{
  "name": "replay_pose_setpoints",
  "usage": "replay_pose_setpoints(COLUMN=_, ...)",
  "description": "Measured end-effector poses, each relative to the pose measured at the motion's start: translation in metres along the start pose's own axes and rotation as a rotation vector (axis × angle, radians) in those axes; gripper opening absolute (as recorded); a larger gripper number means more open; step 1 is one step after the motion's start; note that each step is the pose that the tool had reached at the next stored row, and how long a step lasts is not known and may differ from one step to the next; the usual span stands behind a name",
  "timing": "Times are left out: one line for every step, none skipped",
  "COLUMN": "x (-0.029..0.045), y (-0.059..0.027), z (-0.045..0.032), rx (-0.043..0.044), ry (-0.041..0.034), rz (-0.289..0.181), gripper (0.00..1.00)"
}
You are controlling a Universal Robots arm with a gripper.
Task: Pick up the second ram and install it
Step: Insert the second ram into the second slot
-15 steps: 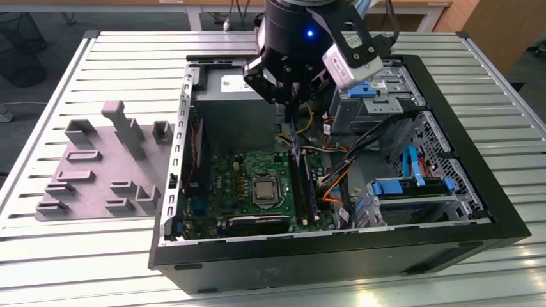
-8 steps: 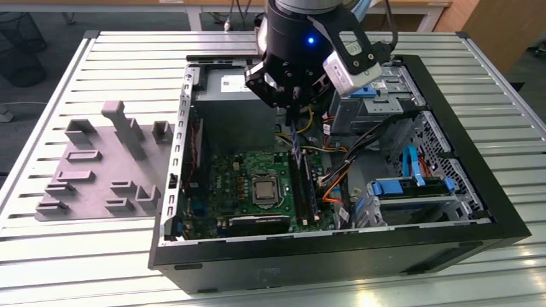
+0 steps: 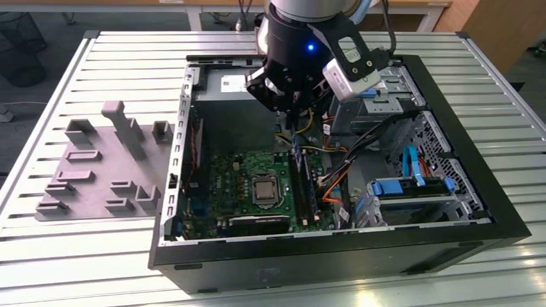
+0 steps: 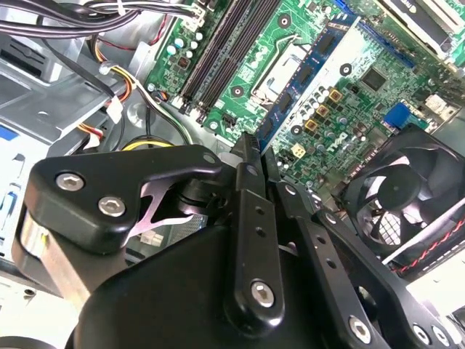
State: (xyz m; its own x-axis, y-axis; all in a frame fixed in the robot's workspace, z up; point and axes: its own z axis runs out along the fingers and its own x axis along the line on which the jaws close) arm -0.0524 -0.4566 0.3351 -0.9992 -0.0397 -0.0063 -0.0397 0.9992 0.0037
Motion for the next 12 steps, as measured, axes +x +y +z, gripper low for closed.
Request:
replay_pose_setpoints(x=0.0, y=0.0, z=0.0004, rx=-0.0002, ry=-0.0001, rz=0.0, gripper=0.14)
replay_pose_setpoints(x=0.0, y=0.0, z=0.0007, rx=-0.0003, ry=-0.0001, rz=0.0, gripper=0.14)
replay_pose_setpoints(x=0.0, y=0.0, z=0.0007, rx=-0.0003, ry=-0.0001, rz=0.0, gripper=0.14)
replay_pose_setpoints(x=0.0, y=0.0, z=0.0007, rx=-0.0003, ry=-0.0001, rz=0.0, gripper=0.14)
replay_pose_setpoints(x=0.0, y=0.0, z=0.0008, rx=-0.0003, ry=-0.0001, rz=0.0, gripper=0.14)
replay_pose_setpoints(x=0.0, y=0.0, z=0.0008, rx=-0.0003, ry=-0.0001, rz=0.0, gripper=0.14)
replay_pose_setpoints(x=0.0, y=0.0, z=0.0008, rx=-0.0003, ry=-0.0001, rz=0.0, gripper=0.14)
replay_pose_setpoints(x=0.0, y=0.0, z=0.0008, rx=-0.0004, ry=-0.0001, rz=0.0, gripper=0.14)
replay_pose_setpoints(x=0.0, y=0.0, z=0.0008, rx=-0.0003, ry=-0.0001, rz=0.0, gripper=0.14)
replay_pose_setpoints(x=0.0, y=0.0001, z=0.0012, rx=-0.0005, ry=-0.0003, rz=0.0, gripper=0.14)
replay_pose_setpoints(x=0.0, y=0.0, z=0.0018, rx=-0.0006, ry=-0.0003, rz=0.0, gripper=0.14)
replay_pose_setpoints(x=-0.0001, y=-0.0002, z=0.0025, rx=-0.0004, ry=-0.0002, rz=0.0, gripper=0.14)
